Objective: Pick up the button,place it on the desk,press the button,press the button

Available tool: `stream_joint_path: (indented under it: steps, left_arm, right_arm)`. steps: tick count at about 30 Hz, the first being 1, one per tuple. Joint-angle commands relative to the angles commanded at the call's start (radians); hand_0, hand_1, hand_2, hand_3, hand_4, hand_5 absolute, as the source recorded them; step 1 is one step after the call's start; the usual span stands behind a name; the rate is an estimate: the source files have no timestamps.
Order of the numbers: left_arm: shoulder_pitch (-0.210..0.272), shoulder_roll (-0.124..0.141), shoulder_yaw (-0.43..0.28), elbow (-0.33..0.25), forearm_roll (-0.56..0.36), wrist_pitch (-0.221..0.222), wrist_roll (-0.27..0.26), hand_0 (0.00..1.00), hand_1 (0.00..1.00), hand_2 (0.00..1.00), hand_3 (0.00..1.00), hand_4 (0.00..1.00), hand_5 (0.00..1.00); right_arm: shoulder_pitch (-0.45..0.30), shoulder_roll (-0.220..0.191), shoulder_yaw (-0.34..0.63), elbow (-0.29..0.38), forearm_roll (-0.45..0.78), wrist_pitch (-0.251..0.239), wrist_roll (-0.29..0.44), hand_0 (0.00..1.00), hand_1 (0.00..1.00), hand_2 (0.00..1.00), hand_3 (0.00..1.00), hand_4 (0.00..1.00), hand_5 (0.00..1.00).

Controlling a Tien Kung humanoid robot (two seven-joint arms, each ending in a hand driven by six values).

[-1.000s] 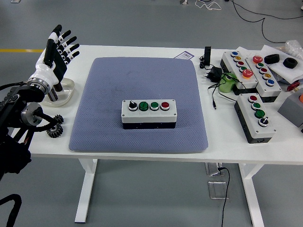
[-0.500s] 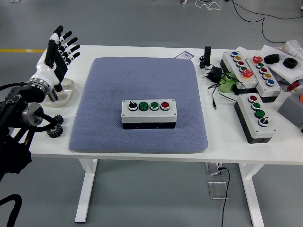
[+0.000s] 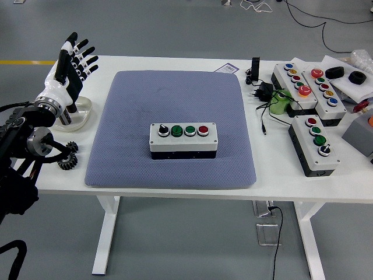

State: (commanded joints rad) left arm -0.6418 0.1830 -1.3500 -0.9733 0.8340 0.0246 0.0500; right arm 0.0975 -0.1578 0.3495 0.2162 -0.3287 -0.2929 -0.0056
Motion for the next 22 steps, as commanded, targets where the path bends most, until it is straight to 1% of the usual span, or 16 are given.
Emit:
stream_joint_path:
  steps: [22]
  left_arm:
    - [0.004, 0.005, -0.010, 0.005, 0.014, -0.003, -0.001, 0.920, 0.926, 0.956, 0.949, 0.675, 0.998]
  right_arm:
    - [0.001, -0.001, 0.009, 0.000, -0.013, 0.002, 0.001, 0.630, 0.547, 0.577, 0.635, 0.222, 0.260]
